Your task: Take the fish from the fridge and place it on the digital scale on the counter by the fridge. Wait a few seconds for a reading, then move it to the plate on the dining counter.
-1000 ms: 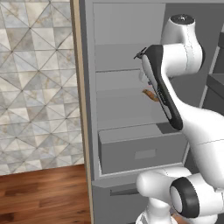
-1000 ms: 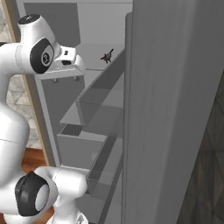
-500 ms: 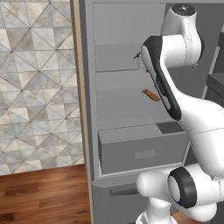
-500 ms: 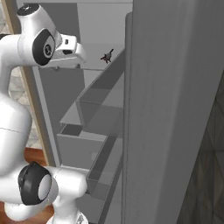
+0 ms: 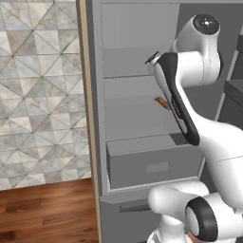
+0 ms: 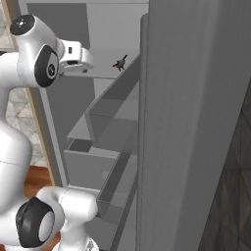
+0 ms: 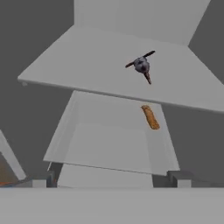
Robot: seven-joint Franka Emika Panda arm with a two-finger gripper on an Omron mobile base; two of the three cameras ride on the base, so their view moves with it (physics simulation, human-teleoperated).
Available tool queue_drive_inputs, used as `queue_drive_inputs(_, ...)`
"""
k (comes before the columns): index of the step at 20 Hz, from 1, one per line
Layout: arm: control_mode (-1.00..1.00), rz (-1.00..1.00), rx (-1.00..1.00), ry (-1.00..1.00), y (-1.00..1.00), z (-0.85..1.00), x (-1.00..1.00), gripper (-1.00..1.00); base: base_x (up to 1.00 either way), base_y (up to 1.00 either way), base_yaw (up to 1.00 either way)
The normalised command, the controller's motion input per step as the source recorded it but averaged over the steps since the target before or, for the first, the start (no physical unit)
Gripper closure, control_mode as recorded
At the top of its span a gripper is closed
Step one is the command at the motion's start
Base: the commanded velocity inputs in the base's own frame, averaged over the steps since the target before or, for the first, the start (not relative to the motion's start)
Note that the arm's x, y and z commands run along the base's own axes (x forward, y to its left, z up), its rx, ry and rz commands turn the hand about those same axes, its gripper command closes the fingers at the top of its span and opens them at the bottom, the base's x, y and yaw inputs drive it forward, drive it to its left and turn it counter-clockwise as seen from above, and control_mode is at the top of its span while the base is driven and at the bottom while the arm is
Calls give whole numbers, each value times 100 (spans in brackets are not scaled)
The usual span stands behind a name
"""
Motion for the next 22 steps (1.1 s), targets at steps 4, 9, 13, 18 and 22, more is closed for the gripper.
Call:
queue_drive_inputs(4, -100, 0, 1, -2, -36, 0, 34, -100, 0, 0, 0)
queue_drive_inputs(9, -100, 0, 14, 0, -45, 0, 55, -100, 0, 0, 0)
queue_drive_inputs(13, -100, 0, 19, 6, -41, 0, 61, -100, 0, 0, 0)
queue_drive_inputs(18, -100, 0, 12, 8, -28, 0, 45, -100, 0, 0, 0)
queue_drive_inputs(22, -100, 1, 0, 3, -1, 0, 34, -100, 0, 0, 0)
